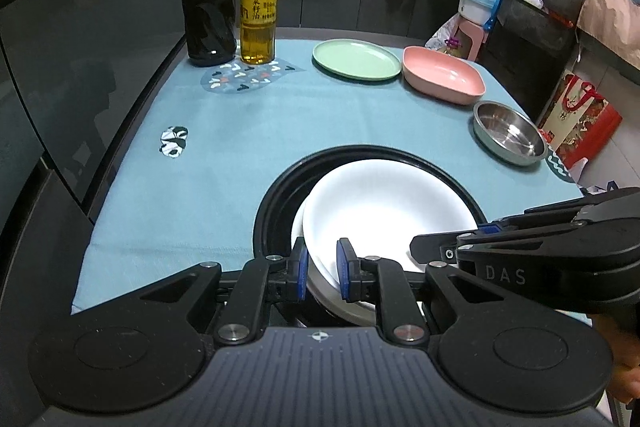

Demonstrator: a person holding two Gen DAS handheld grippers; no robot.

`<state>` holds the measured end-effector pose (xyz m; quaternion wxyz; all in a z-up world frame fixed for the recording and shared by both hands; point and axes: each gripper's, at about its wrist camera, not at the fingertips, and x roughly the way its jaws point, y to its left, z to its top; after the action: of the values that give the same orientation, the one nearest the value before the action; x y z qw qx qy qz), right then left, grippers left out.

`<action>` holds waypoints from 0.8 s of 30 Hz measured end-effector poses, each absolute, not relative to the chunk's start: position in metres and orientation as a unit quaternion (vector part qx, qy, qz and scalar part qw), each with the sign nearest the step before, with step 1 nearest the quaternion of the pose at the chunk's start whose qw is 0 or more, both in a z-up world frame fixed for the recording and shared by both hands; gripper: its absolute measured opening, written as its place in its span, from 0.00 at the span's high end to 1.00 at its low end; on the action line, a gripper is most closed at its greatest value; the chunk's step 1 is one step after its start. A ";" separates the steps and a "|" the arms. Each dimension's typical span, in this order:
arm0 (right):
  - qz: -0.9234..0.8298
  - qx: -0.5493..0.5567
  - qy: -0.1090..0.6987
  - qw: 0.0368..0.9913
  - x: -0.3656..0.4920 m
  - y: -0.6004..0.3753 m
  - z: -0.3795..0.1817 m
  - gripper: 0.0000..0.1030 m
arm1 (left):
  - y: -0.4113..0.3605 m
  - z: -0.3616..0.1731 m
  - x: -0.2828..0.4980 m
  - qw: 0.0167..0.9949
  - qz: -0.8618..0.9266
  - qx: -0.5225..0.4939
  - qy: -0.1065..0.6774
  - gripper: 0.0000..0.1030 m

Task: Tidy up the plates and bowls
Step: 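Carry the small white plate and lower it onto the white bowl, then open the left gripper and pull it back from the stack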

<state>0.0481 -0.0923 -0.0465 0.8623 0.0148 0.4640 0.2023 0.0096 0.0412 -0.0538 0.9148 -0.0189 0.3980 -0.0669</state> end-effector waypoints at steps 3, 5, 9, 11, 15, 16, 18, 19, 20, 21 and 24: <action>0.205 0.016 0.464 0.862 0.048 -0.093 -0.048 0.84 | 0.039 -0.056 0.009 0.917 -0.062 -0.007 0.394 0.87; 0.206 0.015 0.462 0.862 0.047 -0.092 -0.048 0.84 | 0.038 -0.057 0.009 0.918 -0.055 0.003 0.392 0.87; 0.204 0.008 0.458 0.865 0.047 -0.090 -0.048 0.84 | 0.040 -0.066 0.013 0.909 -0.049 0.004 0.413 0.87; 0.202 0.008 0.452 0.869 0.047 -0.091 -0.046 0.84 | 0.040 -0.069 0.013 0.908 -0.051 0.002 0.416 0.84; 0.205 0.023 0.454 0.867 0.049 -0.097 -0.045 0.83 | 0.038 -0.070 0.013 0.907 -0.053 0.010 0.417 0.84; 0.206 0.025 0.454 0.866 0.049 -0.098 -0.044 0.83 | 0.037 -0.070 0.013 0.907 -0.053 0.010 0.418 0.83; 0.208 0.030 0.455 0.865 0.050 -0.099 -0.043 0.84 | 0.038 -0.071 0.014 0.906 -0.054 0.008 0.420 0.83; 0.209 0.034 0.454 0.866 0.049 -0.101 -0.042 0.84 | 0.038 -0.071 0.014 0.906 -0.054 0.008 0.420 0.83; 0.208 0.037 0.453 0.866 0.049 -0.102 -0.041 0.84 | 0.038 -0.071 0.014 0.906 -0.054 0.008 0.420 0.83; 0.208 0.040 0.452 0.867 0.049 -0.103 -0.040 0.84 | 0.038 -0.071 0.014 0.906 -0.054 0.009 0.420 0.83; 0.205 0.048 0.444 0.871 0.048 -0.108 -0.036 0.83 | 0.038 -0.072 0.014 0.906 -0.054 0.011 0.420 0.83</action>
<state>0.0482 -0.1078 -0.0358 0.8709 0.0483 0.4443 0.2046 0.0141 0.0375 -0.0718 0.9061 0.0107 0.4195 -0.0543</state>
